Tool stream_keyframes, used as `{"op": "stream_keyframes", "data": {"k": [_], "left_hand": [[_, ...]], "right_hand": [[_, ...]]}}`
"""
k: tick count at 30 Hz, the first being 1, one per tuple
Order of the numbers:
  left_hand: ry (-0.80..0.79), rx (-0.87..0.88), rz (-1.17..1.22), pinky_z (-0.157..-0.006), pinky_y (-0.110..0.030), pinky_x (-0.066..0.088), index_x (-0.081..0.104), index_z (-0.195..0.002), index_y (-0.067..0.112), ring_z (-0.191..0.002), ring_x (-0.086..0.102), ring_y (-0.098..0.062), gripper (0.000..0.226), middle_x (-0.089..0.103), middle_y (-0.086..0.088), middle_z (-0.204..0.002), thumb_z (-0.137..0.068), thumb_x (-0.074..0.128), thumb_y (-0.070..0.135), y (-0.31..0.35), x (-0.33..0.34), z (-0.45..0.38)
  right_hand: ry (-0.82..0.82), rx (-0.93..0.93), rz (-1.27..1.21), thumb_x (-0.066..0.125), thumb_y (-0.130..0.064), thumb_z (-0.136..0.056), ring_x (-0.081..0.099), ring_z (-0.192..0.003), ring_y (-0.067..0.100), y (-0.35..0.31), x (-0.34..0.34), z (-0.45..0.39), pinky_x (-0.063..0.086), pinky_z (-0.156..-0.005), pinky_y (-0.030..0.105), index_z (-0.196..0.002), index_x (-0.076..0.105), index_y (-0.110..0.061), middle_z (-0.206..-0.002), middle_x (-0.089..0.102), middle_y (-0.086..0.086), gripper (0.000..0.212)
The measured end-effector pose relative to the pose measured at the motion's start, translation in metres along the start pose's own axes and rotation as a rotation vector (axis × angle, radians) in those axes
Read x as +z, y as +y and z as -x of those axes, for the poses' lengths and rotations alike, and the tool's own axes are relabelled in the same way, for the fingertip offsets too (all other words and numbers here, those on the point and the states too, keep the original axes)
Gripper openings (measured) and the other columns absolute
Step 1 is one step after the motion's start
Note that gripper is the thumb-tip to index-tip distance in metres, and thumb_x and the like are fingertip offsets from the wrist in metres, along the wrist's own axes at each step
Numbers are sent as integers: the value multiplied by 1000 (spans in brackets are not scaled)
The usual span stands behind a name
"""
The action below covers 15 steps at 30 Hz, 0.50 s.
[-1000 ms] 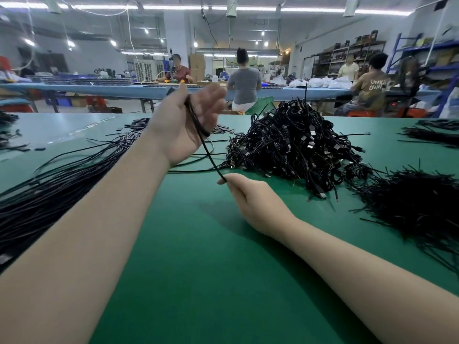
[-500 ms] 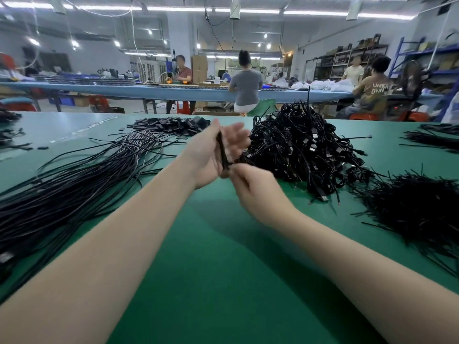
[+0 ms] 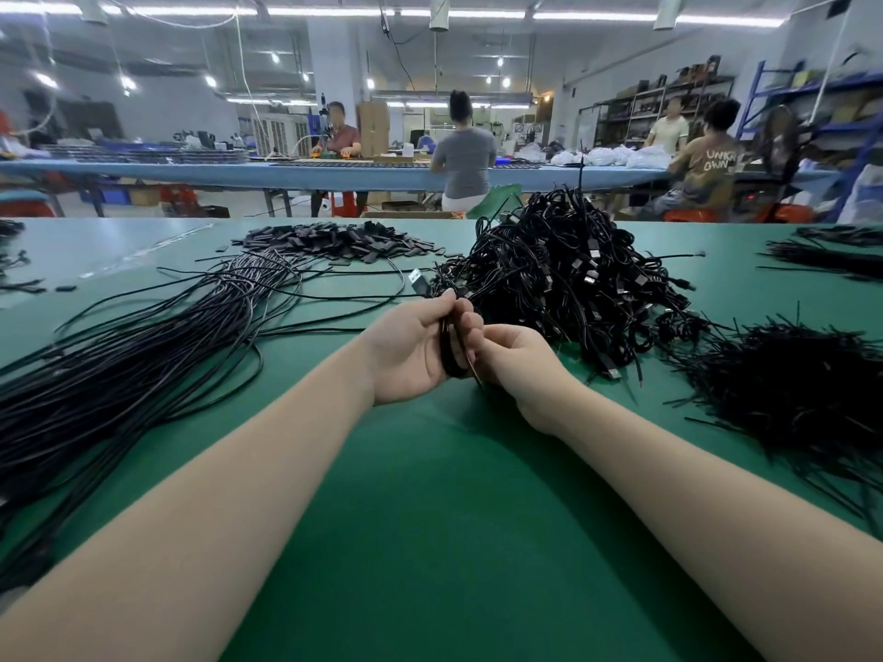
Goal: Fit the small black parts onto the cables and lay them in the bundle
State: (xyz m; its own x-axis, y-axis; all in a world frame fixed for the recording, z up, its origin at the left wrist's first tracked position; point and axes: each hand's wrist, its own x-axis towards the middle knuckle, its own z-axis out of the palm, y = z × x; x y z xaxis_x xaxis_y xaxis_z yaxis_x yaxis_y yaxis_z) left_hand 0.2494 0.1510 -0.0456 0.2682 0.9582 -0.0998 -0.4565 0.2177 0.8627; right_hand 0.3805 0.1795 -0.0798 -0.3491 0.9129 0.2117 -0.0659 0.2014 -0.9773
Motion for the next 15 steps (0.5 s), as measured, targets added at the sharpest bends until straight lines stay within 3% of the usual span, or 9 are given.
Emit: {"op": "stream_keyframes", "data": {"k": [5,7,11,15], "left_hand": [[96,17,-179,-69,-26,54,55,-81,12,-58,63,-16,34,62,-3,-65,-103,38,30,10,6,0],[93,-15,-214,-73,-28,52,55,-80,13,-59,63,-16,33,61,-3,-63,-102,39,31,16,7,2],[72,-73,-275,-70,-29,52,56,-78,14,-64,60,-18,33,58,-1,-60,-101,39,31,23,7,5],[122,-70,-516,-67,-32,38,55,-76,19,-62,58,-12,35,57,4,-62,-101,37,34,25,1,7]], "right_hand": [[52,-56,46,52,-15,-98,56,-52,8,4,4,-2,48,-58,18,-78,66,-16,-63,64,-4,24],[9,-43,-34,54,-21,-96,55,-54,9,3,3,-2,48,-59,16,-83,67,-16,-64,66,-6,19],[-37,-45,-35,55,-14,-95,57,-55,6,1,1,-1,45,-54,11,-88,68,-14,-66,67,-7,14],[-5,-38,-74,57,-11,-95,57,-52,3,3,-1,-4,45,-53,13,-94,70,-6,-67,66,-3,13]]}}
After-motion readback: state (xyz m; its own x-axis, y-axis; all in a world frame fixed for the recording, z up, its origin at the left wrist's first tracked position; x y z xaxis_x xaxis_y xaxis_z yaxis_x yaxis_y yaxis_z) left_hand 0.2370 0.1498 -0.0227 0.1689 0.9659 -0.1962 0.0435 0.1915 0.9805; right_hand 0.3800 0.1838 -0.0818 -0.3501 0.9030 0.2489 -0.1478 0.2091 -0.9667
